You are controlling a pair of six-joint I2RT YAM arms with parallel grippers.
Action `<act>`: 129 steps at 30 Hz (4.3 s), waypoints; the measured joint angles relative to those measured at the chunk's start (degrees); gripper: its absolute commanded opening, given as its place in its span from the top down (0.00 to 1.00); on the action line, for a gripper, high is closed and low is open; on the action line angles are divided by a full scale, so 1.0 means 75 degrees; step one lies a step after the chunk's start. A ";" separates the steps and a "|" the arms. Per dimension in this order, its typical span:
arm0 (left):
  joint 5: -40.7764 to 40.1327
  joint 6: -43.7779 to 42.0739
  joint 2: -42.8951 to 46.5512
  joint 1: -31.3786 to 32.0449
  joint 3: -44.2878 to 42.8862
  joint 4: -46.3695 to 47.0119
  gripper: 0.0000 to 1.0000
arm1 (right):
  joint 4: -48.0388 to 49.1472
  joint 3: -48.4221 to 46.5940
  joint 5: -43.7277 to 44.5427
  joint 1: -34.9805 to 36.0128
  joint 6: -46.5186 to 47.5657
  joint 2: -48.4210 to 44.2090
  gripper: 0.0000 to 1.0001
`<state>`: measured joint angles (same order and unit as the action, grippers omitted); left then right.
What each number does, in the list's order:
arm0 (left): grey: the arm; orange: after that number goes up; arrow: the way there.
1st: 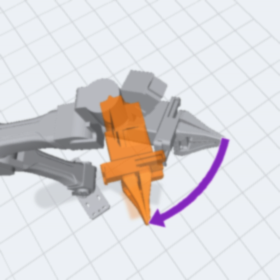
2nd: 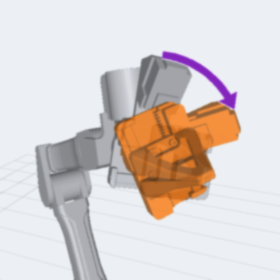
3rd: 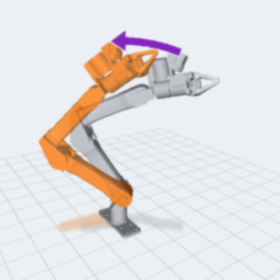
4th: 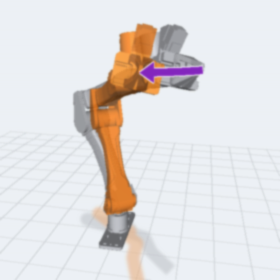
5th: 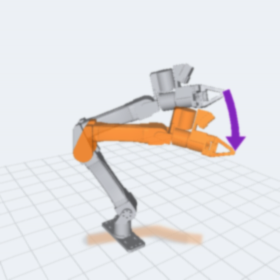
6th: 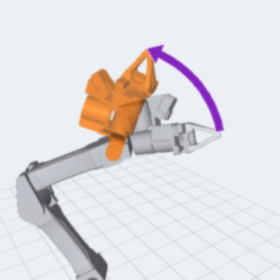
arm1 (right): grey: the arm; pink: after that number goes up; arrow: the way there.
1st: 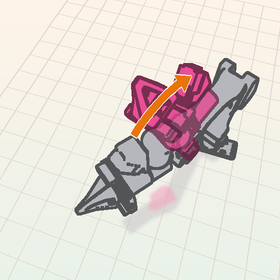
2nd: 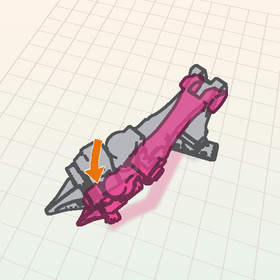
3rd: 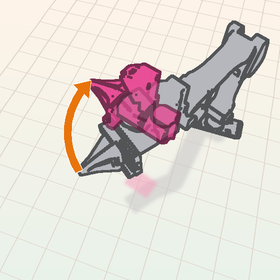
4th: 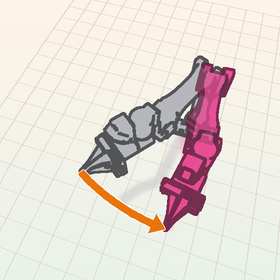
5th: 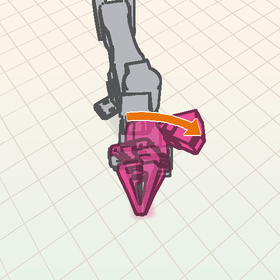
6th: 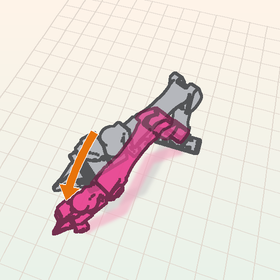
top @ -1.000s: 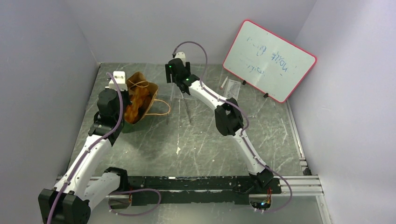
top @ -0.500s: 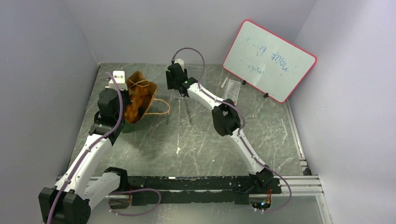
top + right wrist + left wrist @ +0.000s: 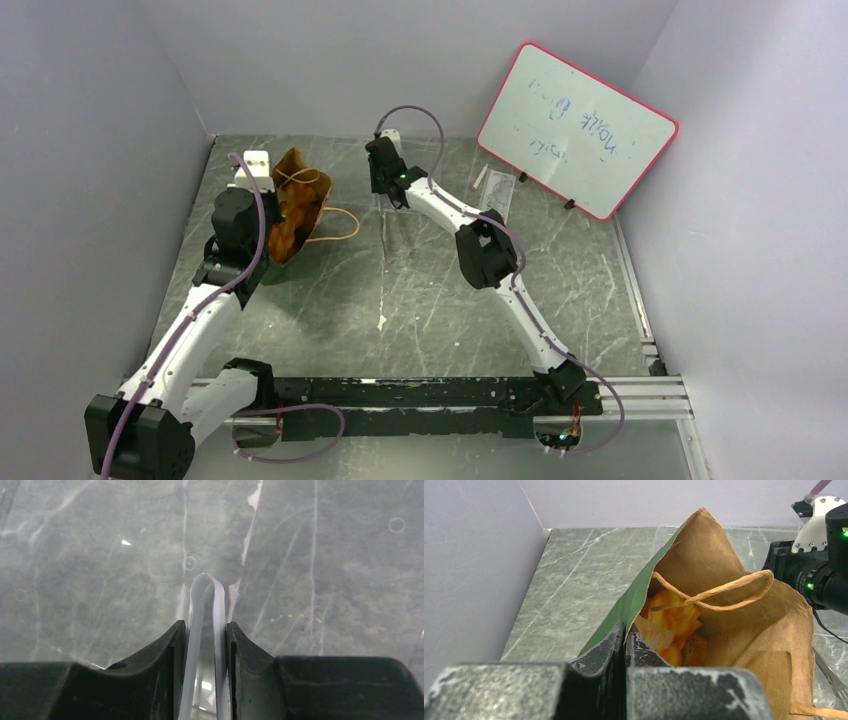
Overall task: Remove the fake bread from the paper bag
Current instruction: Pick up the clamp from the container, then place the clamp at the center of the board.
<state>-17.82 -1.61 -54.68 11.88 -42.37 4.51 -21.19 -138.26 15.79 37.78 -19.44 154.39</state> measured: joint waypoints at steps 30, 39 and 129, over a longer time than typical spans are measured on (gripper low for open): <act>-0.0015 0.0166 0.0154 0.0000 -0.0548 -0.0842 0.93 | 0.2069 0.5668 0.1209 0.1361 0.0930 -0.5890 0.85; -0.0213 0.0216 0.0213 0.0000 -0.0548 -0.0898 0.93 | 0.5193 0.9227 0.2057 0.2463 0.1719 -0.7734 0.85; -0.0848 0.0644 0.0650 0.0000 -0.0627 -0.1361 0.93 | 1.4580 0.9410 0.9722 0.3722 1.0474 -0.5450 0.32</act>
<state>-24.18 3.22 -49.80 11.88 -47.07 -5.69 88.16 -67.68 88.71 65.69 59.11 113.51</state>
